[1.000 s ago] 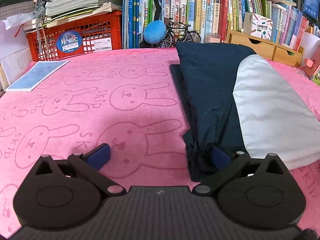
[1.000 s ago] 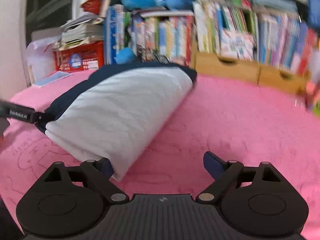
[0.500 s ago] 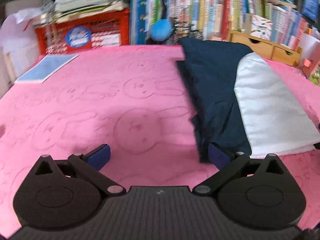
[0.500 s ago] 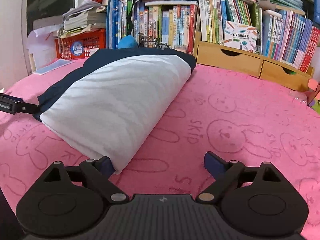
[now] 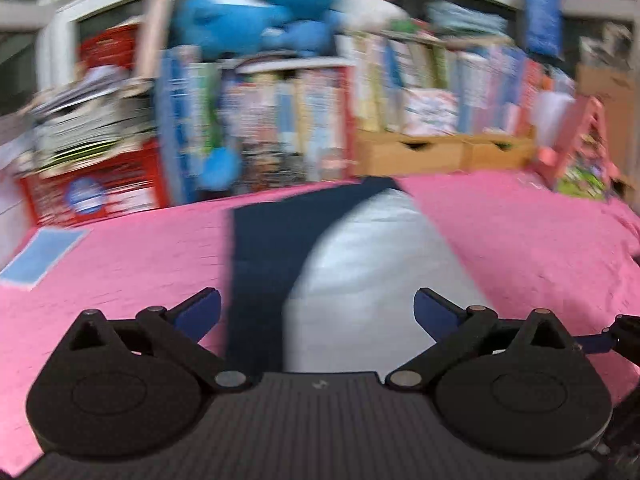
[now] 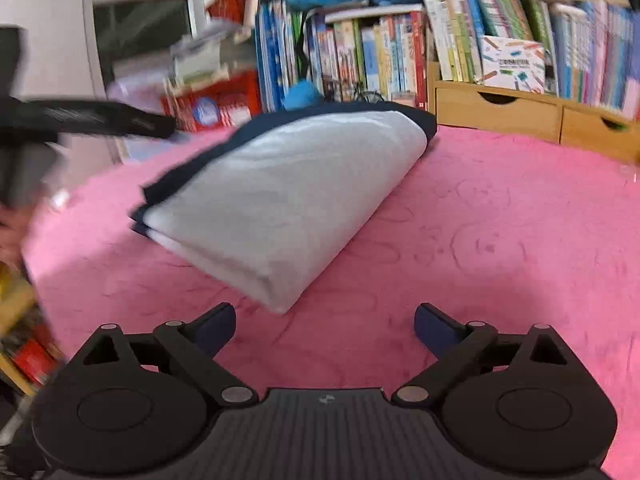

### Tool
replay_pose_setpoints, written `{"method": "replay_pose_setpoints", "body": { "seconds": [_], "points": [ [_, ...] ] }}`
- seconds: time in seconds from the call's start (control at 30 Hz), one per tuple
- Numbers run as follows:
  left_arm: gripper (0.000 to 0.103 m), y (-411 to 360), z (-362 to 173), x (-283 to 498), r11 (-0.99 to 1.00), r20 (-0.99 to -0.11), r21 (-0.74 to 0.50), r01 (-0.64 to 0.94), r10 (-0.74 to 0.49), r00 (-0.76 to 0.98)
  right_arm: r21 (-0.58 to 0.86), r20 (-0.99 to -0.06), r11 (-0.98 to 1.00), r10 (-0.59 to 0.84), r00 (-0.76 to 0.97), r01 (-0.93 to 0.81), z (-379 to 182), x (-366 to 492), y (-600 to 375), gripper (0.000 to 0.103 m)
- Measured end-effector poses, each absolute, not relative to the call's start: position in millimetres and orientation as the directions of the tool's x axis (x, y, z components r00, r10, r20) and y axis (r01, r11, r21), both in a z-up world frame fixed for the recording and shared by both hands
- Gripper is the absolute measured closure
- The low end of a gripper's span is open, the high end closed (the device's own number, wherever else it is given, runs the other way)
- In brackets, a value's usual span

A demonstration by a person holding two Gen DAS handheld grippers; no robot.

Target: Fold clothes

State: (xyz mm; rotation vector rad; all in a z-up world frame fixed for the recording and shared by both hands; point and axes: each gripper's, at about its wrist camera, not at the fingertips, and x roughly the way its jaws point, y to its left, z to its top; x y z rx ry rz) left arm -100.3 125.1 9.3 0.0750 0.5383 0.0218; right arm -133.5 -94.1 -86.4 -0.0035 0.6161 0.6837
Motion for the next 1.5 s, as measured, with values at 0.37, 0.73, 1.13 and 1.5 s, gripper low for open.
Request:
{"method": "replay_pose_setpoints", "body": {
  "seconds": [0.37, 0.73, 1.13, 1.5],
  "points": [
    [0.000, 117, -63, -66, 0.997, -0.632, 0.057, 0.055, -0.006, 0.775, 0.486, -0.470, 0.776, 0.620, 0.628, -0.402, -52, -69, -141, 0.000],
    [0.000, 118, -68, -70, 0.995, -0.636, 0.062, 0.076, -0.019, 0.771, 0.300, -0.690, 0.845, 0.513, 0.511, -0.443, -53, 41, -17, 0.041],
    [0.000, 122, -72, -71, 0.995, -0.639, 0.035, 0.098, -0.053, 0.767, 0.540, -0.676, 0.819, 0.558, 0.482, -0.192, -64, 186, -18, 0.051],
    [0.000, 122, -73, -71, 0.995, -0.639, 0.025, 0.100, -0.062, 0.767, 0.463, -0.627, 0.863, 0.480, 0.614, -0.202, -85, 254, -2, 0.091]
  ]
}}
